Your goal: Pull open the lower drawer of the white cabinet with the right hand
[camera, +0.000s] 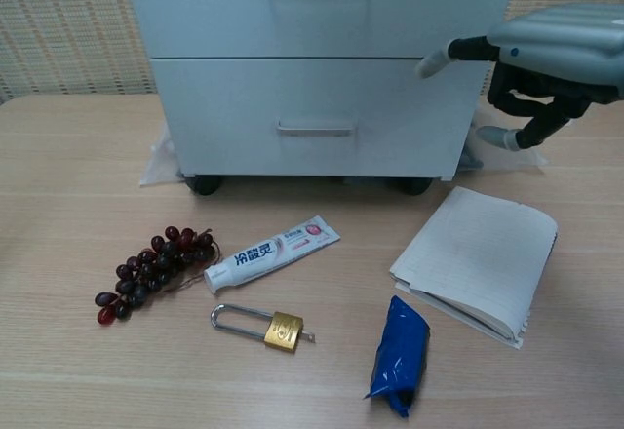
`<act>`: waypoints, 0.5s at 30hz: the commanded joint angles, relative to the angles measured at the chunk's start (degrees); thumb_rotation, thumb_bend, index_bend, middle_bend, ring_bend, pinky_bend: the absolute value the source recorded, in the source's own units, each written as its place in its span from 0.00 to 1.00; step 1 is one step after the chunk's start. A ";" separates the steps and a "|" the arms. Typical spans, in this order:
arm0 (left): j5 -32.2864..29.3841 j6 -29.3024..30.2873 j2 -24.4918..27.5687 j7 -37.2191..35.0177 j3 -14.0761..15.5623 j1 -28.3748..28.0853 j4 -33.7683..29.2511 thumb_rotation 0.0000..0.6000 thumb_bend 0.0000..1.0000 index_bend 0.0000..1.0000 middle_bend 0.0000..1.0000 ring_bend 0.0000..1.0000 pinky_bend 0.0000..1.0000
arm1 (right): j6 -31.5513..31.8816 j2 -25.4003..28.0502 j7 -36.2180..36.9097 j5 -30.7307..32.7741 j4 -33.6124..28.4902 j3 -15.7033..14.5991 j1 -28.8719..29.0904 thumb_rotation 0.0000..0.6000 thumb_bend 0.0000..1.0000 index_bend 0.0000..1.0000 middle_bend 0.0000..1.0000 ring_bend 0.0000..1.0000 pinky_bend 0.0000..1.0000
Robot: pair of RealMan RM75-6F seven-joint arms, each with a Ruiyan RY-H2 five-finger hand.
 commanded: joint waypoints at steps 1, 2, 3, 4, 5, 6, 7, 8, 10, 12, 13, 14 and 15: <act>0.01 0.06 0.00 -0.06 0.03 0.03 0.10 1.00 0.33 0.06 0.01 0.06 0.14 | -1.85 -2.40 -1.58 2.27 2.14 0.36 2.57 1.00 0.36 0.15 0.87 0.93 0.98; 0.08 0.21 0.01 -0.14 0.03 0.07 0.16 1.00 0.33 0.06 0.01 0.06 0.14 | -2.33 -3.20 -2.16 2.96 2.79 0.32 3.45 1.00 0.36 0.15 0.87 0.93 0.98; 0.13 0.32 0.01 -0.25 0.04 0.11 0.21 1.00 0.33 0.06 0.01 0.06 0.14 | -2.64 -3.80 -2.51 3.47 3.25 0.29 4.08 1.00 0.36 0.15 0.87 0.93 0.98; 0.18 0.40 0.04 -0.36 0.02 0.12 0.25 1.00 0.33 0.06 0.01 0.06 0.14 | -2.92 -4.36 -2.83 3.98 3.71 0.27 4.68 1.00 0.36 0.15 0.87 0.93 0.98; 0.21 0.51 0.04 -0.48 0.03 0.16 0.30 1.00 0.33 0.06 0.01 0.06 0.14 | -3.22 -5.08 -3.21 4.63 4.31 0.24 5.44 1.00 0.36 0.15 0.87 0.93 0.98; 0.22 0.57 0.04 -0.55 0.04 0.20 0.36 1.00 0.33 0.06 0.01 0.06 0.14 | -3.36 -5.61 -3.47 5.03 4.76 0.22 5.98 1.00 0.36 0.15 0.87 0.93 0.98; 0.20 0.58 0.04 -0.64 0.07 0.23 0.47 1.00 0.33 0.06 0.01 0.06 0.14 | -3.45 -6.37 -3.78 5.50 5.38 0.21 6.66 1.00 0.36 0.15 0.87 0.93 0.98; 0.16 0.53 0.02 -0.70 0.10 0.25 0.54 1.00 0.33 0.06 0.01 0.06 0.14 | -3.55 -6.92 -3.95 5.87 5.86 0.18 7.15 1.00 0.36 0.15 0.87 0.93 0.98; 0.19 0.39 0.04 -0.84 0.18 0.22 0.66 1.00 0.33 0.06 0.01 0.06 0.14 | -3.84 -8.09 -4.36 7.12 6.96 0.18 8.27 1.00 0.36 0.15 0.87 0.93 0.98; 0.26 0.29 0.04 -0.94 0.20 0.14 0.80 1.00 0.33 0.06 0.01 0.06 0.14 | -4.22 -8.99 -4.77 8.19 7.93 0.16 9.28 1.00 0.36 0.15 0.87 0.93 0.98; 0.28 0.24 0.03 -1.00 0.22 0.11 0.85 1.00 0.33 0.06 0.01 0.06 0.14 | -4.41 -9.37 -5.05 8.78 8.35 0.11 9.78 1.00 0.36 0.15 0.87 0.93 0.98; 0.34 0.25 0.00 -1.12 0.23 0.09 0.93 1.00 0.33 0.06 0.01 0.06 0.14 | -4.65 -9.84 -5.41 9.41 8.77 0.04 10.43 1.00 0.36 0.15 0.87 0.93 0.98; 0.41 0.32 -0.05 -1.24 0.21 0.08 1.06 1.00 0.33 0.06 0.01 0.06 0.14 | -4.74 -10.16 -5.54 9.79 9.00 0.02 10.88 1.00 0.36 0.15 0.87 0.93 0.98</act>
